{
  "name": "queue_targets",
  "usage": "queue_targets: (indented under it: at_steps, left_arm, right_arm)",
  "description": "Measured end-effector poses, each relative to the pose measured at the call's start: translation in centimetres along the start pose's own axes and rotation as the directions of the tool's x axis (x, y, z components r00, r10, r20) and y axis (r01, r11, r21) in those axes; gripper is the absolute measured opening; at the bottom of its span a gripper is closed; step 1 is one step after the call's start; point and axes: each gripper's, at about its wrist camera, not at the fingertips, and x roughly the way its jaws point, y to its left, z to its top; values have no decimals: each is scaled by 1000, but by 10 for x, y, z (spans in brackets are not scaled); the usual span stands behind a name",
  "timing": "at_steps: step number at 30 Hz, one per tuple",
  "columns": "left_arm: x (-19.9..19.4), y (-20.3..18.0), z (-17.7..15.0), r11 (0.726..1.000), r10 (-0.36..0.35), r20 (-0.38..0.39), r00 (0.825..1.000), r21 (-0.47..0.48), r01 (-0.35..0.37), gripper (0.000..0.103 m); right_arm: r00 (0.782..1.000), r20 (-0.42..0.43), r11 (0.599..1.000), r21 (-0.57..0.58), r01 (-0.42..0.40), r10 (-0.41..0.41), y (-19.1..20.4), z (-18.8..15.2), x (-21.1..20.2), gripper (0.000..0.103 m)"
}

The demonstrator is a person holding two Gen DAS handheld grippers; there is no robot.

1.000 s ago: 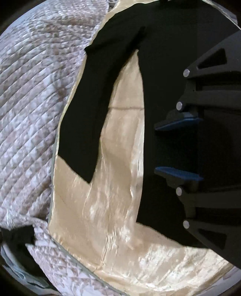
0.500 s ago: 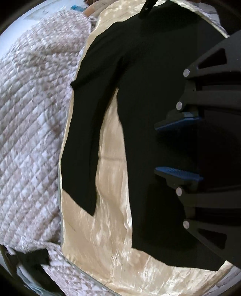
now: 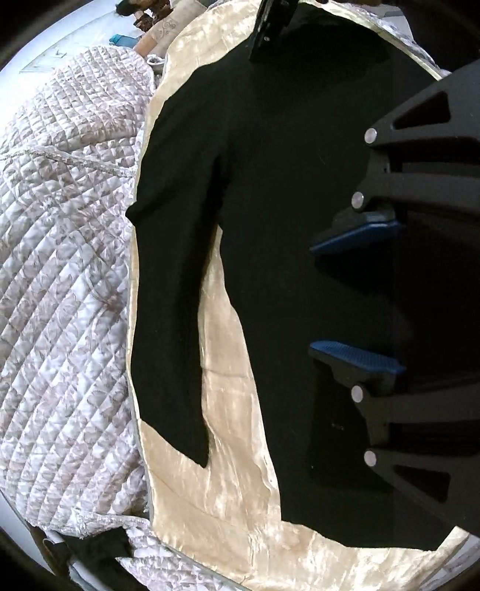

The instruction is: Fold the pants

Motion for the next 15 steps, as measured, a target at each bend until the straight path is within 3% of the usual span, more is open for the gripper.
queue_targets:
  at_steps: [8, 13, 15]
  left_arm:
    - [12, -9, 0, 999, -19, -37, 999, 36, 21, 57]
    - [9, -6, 21, 998, -45, -27, 999, 39, 46, 57]
    - [9, -3, 36, 998, -50, -2, 999, 48, 50, 57]
  right_arm:
    - [996, -87, 999, -34, -35, 32, 20, -2, 19, 47]
    - [996, -72, 998, -48, -51, 48, 24, 5, 16, 48]
    - [996, -70, 996, -57, -65, 61, 22, 17, 16, 55]
